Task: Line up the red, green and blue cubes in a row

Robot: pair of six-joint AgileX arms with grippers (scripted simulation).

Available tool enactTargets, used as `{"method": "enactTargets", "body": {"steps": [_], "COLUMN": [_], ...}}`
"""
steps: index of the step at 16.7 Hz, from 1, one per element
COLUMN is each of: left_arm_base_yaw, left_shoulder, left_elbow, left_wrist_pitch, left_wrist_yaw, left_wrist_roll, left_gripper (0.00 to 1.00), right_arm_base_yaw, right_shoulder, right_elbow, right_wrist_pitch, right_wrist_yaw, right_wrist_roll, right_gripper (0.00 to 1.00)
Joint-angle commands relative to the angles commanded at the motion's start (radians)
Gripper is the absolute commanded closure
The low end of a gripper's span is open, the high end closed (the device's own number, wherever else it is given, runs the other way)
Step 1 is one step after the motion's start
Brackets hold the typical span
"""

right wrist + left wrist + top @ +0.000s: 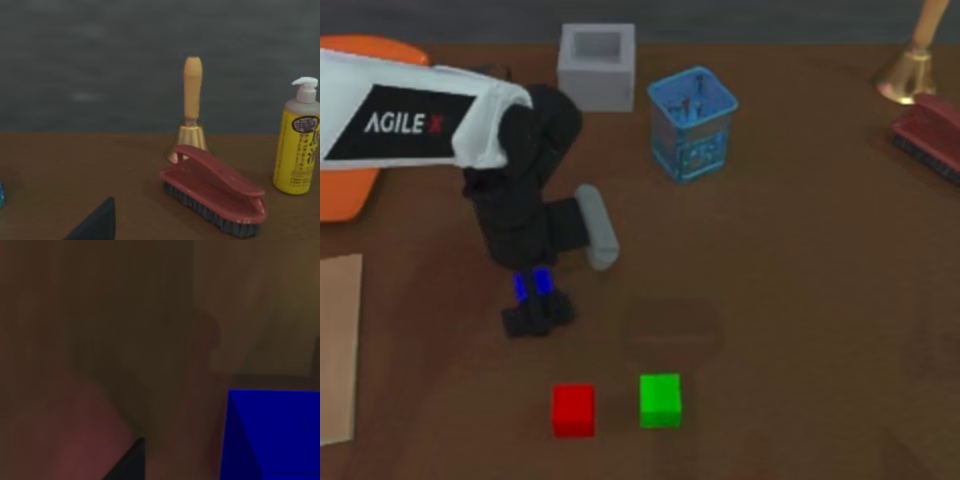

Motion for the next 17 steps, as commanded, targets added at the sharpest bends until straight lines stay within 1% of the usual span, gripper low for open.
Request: {"method": "enactTargets", "body": {"steps": [7, 8, 15, 16, 17], "left_arm_base_yaw": [0.0, 0.0, 0.0, -0.003, -0.003], "left_shoulder": [0.0, 0.0, 0.0, -0.046, -0.046], "left_elbow": [0.0, 0.0, 0.0, 0.008, 0.01], "left_wrist_pitch": [0.0, 0.0, 0.0, -0.035, -0.039], "left_wrist_yaw": [0.0, 0.0, 0.0, 0.021, 0.021], "left_wrist_roll": [0.0, 0.0, 0.0, -0.018, -0.018], "left_gripper": [0.98, 1.0, 1.0, 1.0, 1.0], "right_arm_base_yaw": [0.0, 0.0, 0.0, 0.0, 0.0], "right_shoulder": [0.0, 0.0, 0.0, 0.0, 0.0], "right_elbow": [0.0, 0.0, 0.0, 0.0, 0.0], "right_wrist_pitch": [0.0, 0.0, 0.0, 0.0, 0.0], "right_wrist_yaw": [0.0, 0.0, 0.0, 0.0, 0.0], "right_wrist_roll": [0.0, 0.0, 0.0, 0.0, 0.0], "right_gripper": [0.0, 0.0, 0.0, 0.0, 0.0]}}
